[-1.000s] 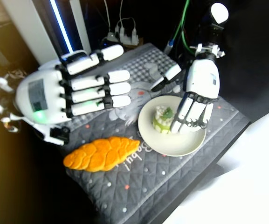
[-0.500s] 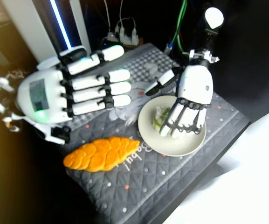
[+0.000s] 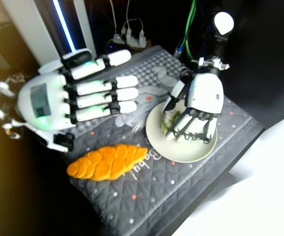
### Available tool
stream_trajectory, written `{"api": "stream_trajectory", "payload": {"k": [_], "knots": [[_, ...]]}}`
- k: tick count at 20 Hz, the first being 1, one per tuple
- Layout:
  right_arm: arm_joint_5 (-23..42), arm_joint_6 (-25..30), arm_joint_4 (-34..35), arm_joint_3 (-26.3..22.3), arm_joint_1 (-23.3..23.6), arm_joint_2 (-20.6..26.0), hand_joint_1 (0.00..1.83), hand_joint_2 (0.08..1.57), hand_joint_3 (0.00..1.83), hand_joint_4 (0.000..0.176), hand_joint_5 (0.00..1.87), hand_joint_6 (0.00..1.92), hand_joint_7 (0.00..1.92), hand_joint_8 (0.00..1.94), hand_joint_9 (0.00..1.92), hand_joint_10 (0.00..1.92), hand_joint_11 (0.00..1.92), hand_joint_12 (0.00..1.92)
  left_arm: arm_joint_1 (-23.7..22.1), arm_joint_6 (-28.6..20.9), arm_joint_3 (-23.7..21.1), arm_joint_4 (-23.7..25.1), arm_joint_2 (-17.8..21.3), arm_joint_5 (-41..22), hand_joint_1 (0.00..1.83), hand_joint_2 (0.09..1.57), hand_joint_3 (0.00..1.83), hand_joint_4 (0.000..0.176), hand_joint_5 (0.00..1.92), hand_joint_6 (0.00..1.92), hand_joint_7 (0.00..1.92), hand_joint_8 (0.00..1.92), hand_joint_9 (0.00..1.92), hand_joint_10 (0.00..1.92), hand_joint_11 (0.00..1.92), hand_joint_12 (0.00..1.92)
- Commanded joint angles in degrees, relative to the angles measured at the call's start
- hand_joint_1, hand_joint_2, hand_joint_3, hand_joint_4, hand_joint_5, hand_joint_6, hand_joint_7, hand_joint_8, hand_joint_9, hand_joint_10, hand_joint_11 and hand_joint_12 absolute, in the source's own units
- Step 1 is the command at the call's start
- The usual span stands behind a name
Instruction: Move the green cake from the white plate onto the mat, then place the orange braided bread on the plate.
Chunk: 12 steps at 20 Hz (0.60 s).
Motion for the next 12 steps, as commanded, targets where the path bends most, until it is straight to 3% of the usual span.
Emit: {"api": "stream_trajectory", "payload": {"k": [1, 5, 7, 8, 12], "knots": [[6.5, 0.2, 2.2, -0.1, 0.5, 0.4, 0.25, 0.98, 0.0, 0.119, 0.0, 0.0, 0.2, 0.0, 0.16, 0.0, 0.0, 0.74, 0.3, -0.1, 0.4, -1.7, 0.3, -0.4, 1.32, 1.2, 0.0, 0.0, 0.86, 1.2, 0.77, 1.18, 0.71, 1.44, 0.39, 1.3], [6.5, 0.2, 2.2, -0.1, 0.5, 0.4, 0.23, 0.99, 0.0, 0.109, 0.0, 0.0, 0.23, 0.0, 0.18, 0.01, 0.0, 0.81, -0.6, 1.4, 0.4, -5.3, 1.4, -1.1, 1.3, 1.25, 0.0, 0.0, 0.75, 1.3, 0.71, 1.32, 0.64, 1.62, 0.44, 1.5], [6.5, 0.2, 2.2, -0.1, 0.5, 0.4, 0.25, 0.98, 0.0, 0.104, 0.0, 0.0, 0.23, 0.0, 0.18, 0.0, 0.0, 0.82, -1.1, 4.7, -1.5, -8.4, 3.1, -1.0, 1.3, 1.25, 0.0, 0.0, 0.73, 1.32, 0.73, 1.31, 0.65, 1.61, 0.43, 1.52], [6.5, 0.2, 2.2, -0.1, 0.5, 0.4, 0.23, 0.98, 0.0, 0.093, 0.0, 0.0, 0.24, 0.01, 0.19, 0.01, 0.0, 0.83, -1.3, 5.9, -2.5, -10.2, 4.2, -1.8, 1.3, 1.24, 0.0, 0.0, 0.72, 1.3, 0.74, 1.29, 0.67, 1.6, 0.47, 1.53], [6.5, 0.2, 2.4, -0.3, 0.5, 0.5, 0.21, 0.98, 0.0, 0.074, 0.04, 0.01, 0.21, 0.0, 0.17, 0.0, 0.0, 0.77, -1.9, 7.9, -8.3, -16.1, 10.4, -8.7, 1.31, 1.24, 0.0, 0.0, 0.81, 1.28, 0.69, 1.32, 0.67, 1.55, 0.4, 1.51]]}}
